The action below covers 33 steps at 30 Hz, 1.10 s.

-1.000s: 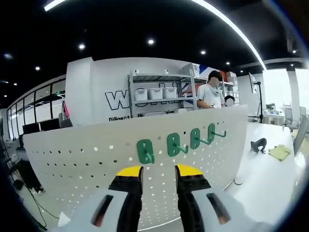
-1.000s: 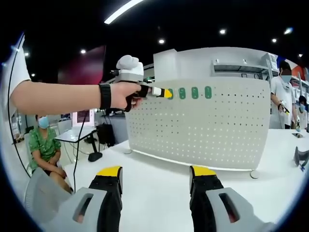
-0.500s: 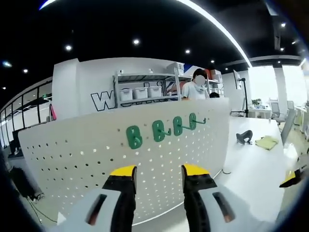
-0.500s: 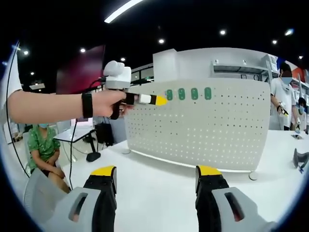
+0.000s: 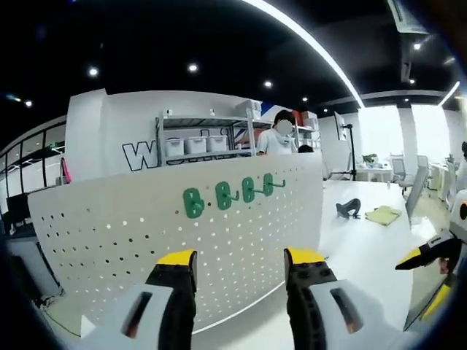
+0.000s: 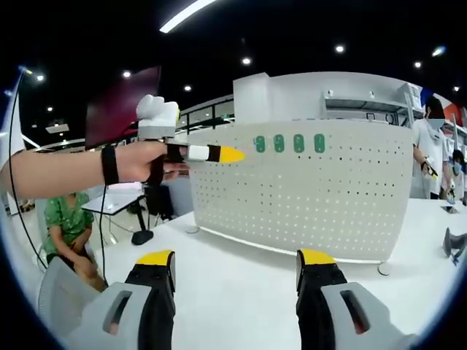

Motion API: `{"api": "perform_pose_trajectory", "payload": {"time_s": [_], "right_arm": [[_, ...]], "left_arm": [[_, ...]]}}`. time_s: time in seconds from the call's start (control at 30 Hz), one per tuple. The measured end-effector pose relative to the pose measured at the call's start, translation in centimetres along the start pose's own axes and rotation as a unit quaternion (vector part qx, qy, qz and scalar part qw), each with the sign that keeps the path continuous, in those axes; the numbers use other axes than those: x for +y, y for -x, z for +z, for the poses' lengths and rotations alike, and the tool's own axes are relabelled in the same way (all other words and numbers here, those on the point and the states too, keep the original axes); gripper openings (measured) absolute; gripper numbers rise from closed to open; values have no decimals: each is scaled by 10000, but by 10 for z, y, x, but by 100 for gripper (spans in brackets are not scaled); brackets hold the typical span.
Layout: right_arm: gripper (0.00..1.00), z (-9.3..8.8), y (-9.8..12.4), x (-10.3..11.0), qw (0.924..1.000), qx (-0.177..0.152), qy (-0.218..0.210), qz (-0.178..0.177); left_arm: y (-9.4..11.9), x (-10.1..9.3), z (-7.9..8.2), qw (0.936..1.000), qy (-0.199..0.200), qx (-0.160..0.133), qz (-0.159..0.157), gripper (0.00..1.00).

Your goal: Insert the hook assembly into the mounting plate slot until the hook locks in place.

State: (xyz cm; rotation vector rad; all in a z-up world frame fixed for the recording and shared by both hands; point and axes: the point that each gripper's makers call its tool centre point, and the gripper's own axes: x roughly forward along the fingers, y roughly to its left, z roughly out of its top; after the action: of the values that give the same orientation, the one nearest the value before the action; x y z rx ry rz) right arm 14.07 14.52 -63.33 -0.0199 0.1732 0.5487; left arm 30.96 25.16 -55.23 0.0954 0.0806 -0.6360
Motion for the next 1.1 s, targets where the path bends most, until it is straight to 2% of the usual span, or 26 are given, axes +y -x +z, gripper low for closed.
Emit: {"api": "perform_pose_trajectory", "payload": {"time_s": [0.1, 0.33, 0.37, 0.67, 0.87, 0.97, 1.1], "right_arm": [[70, -1, 0, -1, 10000, 48, 14, 4], [71, -2, 4, -2, 10000, 74, -15, -64], [71, -2, 4, -2, 9999, 88, -20, -72], [72, -3, 10, -3, 9997, 115, -54, -192], [74, 2, 10, -5, 9995, 31, -136, -288], [75, 2, 10, -4, 9994, 54, -153, -292], [78, 2, 13, -4, 9994, 140, -132, -288]], "left_arm": [[9, 0, -6, 9999, 22, 107, -73, 52], [25, -6, -16, 9994, 45, 0, -333, 63], [26, -10, -21, 9989, 35, 31, -466, 65], [48, -26, -44, 9963, 42, 269, -813, 71], [68, -38, -51, 9933, 97, 312, -1112, 77], [78, -41, -53, 9919, -50, 337, -1220, 81], [94, -44, -55, 9899, 227, 212, -1382, 83]]}}
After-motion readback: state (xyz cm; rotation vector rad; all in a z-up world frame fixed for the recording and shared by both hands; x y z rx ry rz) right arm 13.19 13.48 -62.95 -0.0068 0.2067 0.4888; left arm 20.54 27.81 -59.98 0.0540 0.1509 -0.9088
